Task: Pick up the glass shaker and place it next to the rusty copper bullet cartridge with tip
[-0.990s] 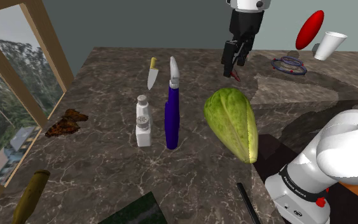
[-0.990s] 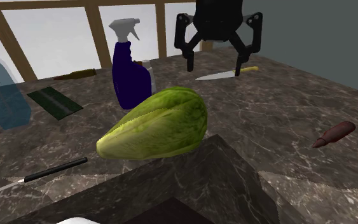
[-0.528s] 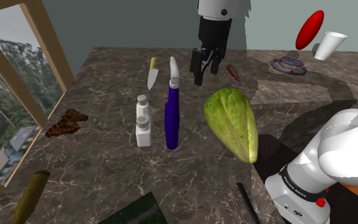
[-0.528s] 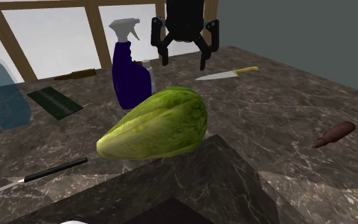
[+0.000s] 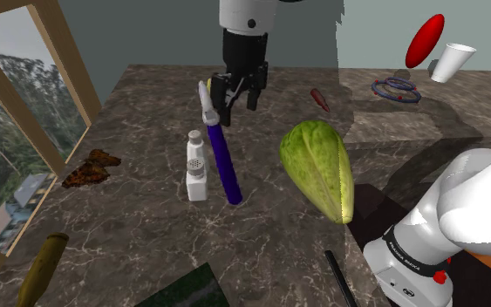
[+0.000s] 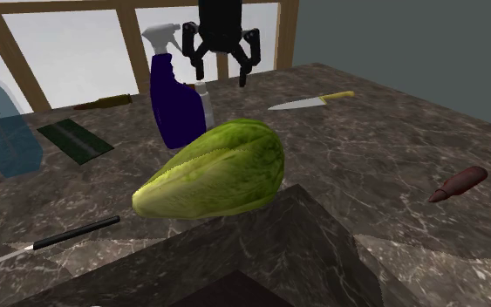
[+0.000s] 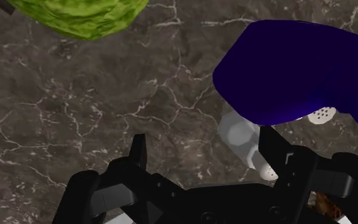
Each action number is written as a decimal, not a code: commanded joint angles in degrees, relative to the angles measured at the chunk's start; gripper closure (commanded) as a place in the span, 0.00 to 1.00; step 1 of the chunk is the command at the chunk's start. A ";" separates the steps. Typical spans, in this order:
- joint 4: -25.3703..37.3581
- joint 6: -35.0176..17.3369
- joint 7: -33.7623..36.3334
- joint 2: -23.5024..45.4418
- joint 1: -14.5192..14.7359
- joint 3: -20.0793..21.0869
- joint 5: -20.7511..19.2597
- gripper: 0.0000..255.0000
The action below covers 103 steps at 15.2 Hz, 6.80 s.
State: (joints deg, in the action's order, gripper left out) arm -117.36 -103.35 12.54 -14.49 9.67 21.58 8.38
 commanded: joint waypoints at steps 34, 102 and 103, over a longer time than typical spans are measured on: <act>7.04 -6.86 6.36 12.01 2.50 4.87 -2.27 1.00; 7.39 23.59 -43.52 -13.86 -13.48 -32.33 -8.87 1.00; 7.83 23.70 -44.98 -13.51 -13.84 -33.46 -9.40 1.00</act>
State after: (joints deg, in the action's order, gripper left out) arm -110.03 -79.88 -30.77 -28.31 -3.79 -10.69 -0.42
